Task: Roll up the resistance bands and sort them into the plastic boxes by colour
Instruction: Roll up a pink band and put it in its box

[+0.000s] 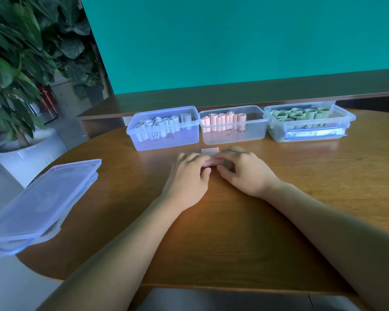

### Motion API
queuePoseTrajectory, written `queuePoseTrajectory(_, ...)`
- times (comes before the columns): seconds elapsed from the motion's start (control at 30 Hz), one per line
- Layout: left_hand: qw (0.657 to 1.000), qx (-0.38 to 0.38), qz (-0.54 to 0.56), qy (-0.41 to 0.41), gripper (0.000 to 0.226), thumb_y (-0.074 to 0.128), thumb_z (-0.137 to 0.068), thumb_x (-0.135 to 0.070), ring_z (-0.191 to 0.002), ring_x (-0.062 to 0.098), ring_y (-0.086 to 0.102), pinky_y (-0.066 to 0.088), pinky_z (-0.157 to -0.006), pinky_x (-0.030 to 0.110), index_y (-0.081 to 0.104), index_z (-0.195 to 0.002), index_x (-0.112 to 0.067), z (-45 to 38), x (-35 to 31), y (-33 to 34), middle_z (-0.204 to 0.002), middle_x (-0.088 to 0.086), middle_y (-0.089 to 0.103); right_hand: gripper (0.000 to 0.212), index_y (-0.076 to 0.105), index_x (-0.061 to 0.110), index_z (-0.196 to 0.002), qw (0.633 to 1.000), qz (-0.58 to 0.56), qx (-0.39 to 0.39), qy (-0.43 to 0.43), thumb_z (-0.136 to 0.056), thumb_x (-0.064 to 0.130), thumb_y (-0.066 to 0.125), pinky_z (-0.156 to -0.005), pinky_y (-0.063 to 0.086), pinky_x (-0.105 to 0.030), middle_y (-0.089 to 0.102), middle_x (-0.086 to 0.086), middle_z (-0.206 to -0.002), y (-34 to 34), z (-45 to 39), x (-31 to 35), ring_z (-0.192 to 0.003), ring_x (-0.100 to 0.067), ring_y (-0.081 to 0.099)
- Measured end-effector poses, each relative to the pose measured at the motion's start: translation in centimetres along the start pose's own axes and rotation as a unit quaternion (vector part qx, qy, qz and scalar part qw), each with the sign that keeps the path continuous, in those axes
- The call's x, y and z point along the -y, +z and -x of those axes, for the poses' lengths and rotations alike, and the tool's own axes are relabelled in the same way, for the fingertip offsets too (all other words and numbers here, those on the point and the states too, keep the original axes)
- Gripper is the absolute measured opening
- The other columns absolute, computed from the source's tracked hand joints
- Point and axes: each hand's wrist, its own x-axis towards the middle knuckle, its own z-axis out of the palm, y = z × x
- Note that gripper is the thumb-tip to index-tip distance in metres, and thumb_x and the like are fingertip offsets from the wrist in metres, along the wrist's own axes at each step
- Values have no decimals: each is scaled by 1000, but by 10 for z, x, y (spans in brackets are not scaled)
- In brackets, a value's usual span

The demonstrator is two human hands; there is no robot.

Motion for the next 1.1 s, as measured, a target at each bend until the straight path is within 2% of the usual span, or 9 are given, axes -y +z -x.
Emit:
queuePoseTrajectory(0.13,999,18,-29,-2,34,52,-101,-25,-119,21,43,40,-104,41,59,-133,-34,-6,1,1,-130,-7,60,25,66,40,-120,1000,-11,2,-15,-98,30,58,-72,55,-32,59,12,-110,1,-6,-4,-81,-5,56)
queuePoseTrajectory(0.23,999,-3,-38,19,38,53,-100,-22,-122,20,42,40,-105,40,58,-137,-32,-8,1,3,-133,-7,59,27,63,39,-124,1000,0,11,2,-98,32,57,-73,56,-35,58,12,-109,2,-11,-8,-83,-6,56)
queuePoseTrajectory(0.3,999,-13,-35,26,36,54,-100,-20,-120,19,42,40,-105,38,62,-132,-33,-10,2,4,-128,-7,60,27,63,40,-124,1000,7,14,4,-98,34,57,-74,56,-36,57,14,-107,3,-14,-9,-83,-6,55)
queuePoseTrajectory(0.4,999,6,-37,18,35,51,-101,-21,-121,18,41,40,-105,38,61,-131,-38,-14,6,7,-130,-9,59,27,65,39,-123,1000,6,13,-7,-99,32,56,-78,56,-34,55,15,-118,3,-17,-10,-87,-4,54)
queuePoseTrajectory(0.57,998,30,-46,-3,47,49,-101,-26,-121,19,40,38,-106,39,45,-146,-41,-23,9,10,-140,-13,55,32,62,36,-129,1000,0,3,-5,-99,29,57,-82,56,-35,56,12,-127,4,-20,-12,-91,-4,55)
queuePoseTrajectory(0.67,999,10,-45,-6,41,53,-100,-25,-122,19,42,40,-106,41,51,-141,-31,-26,8,9,-137,-9,57,36,58,37,-134,1000,8,6,13,-99,30,57,-79,54,-34,56,12,-129,4,-23,-14,-85,-2,53)
queuePoseTrajectory(0.8,999,-3,-39,-2,30,56,-99,-23,-120,20,45,41,-104,39,61,-128,-27,-29,9,10,-128,-5,60,37,56,40,-135,1000,18,17,19,-99,32,55,-81,54,-35,55,14,-131,5,-28,-16,-92,-2,52)
queuePoseTrajectory(0.97,999,15,-35,-28,34,52,-100,-25,-123,21,43,41,-104,40,57,-134,-28,-37,14,12,-133,-6,59,32,63,44,-123,1000,-12,2,-11,-98,25,55,-79,57,-36,54,16,-119,6,-32,-18,-92,-5,57)
queuePoseTrajectory(1.1,998,30,-37,-33,39,52,-101,-24,-125,22,42,39,-105,43,54,-139,-29,-42,14,13,-137,-6,58,32,61,36,-129,1000,14,11,9,-98,28,57,-80,57,-35,55,13,-124,8,-39,-23,-92,-4,55)
